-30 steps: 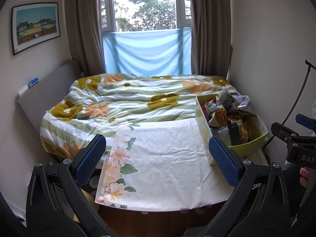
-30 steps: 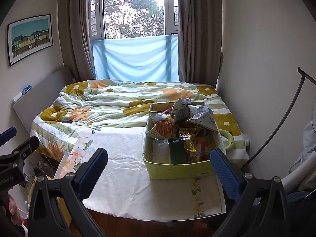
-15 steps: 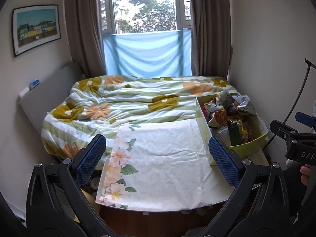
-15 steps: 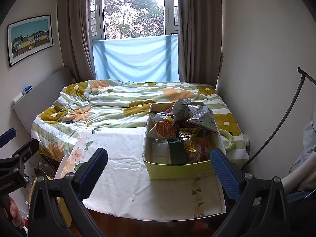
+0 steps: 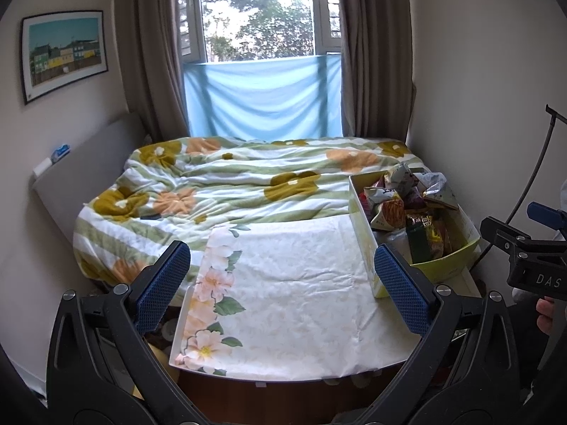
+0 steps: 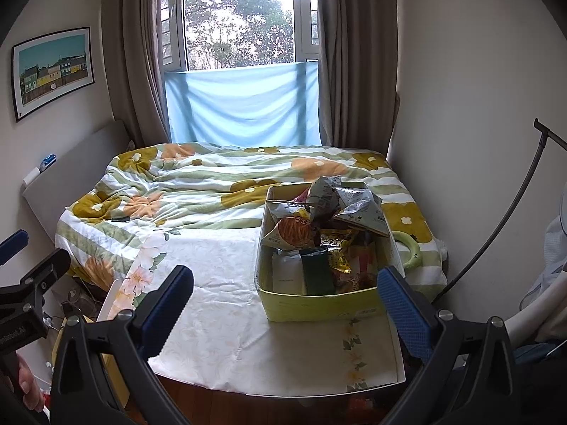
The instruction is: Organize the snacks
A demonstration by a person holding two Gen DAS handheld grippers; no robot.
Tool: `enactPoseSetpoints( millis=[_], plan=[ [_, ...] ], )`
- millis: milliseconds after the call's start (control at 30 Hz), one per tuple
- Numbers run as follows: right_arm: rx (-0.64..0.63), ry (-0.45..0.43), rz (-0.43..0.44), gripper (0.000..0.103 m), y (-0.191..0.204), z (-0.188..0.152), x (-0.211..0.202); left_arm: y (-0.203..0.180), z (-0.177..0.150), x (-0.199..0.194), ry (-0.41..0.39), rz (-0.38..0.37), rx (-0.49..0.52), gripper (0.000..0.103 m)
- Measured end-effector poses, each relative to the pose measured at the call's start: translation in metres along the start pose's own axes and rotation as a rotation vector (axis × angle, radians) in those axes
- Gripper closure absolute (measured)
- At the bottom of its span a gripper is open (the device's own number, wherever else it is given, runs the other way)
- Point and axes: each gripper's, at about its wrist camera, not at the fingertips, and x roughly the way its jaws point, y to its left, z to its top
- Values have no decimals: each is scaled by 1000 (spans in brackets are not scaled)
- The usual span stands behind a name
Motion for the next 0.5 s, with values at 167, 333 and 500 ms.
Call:
enactPoseSetpoints(
  millis=[167,333,500],
  plan=[
    [9,1,-4,0,-3,-1,0,-1,1,-2,-17,7,4,0],
    [10,2,-3,0,-4,-1,0,-1,1,-2,-14,2,2,0],
    [10,4,-9,0,-5,-2,1,0,1,-6,-27,9,-6,0]
  ],
)
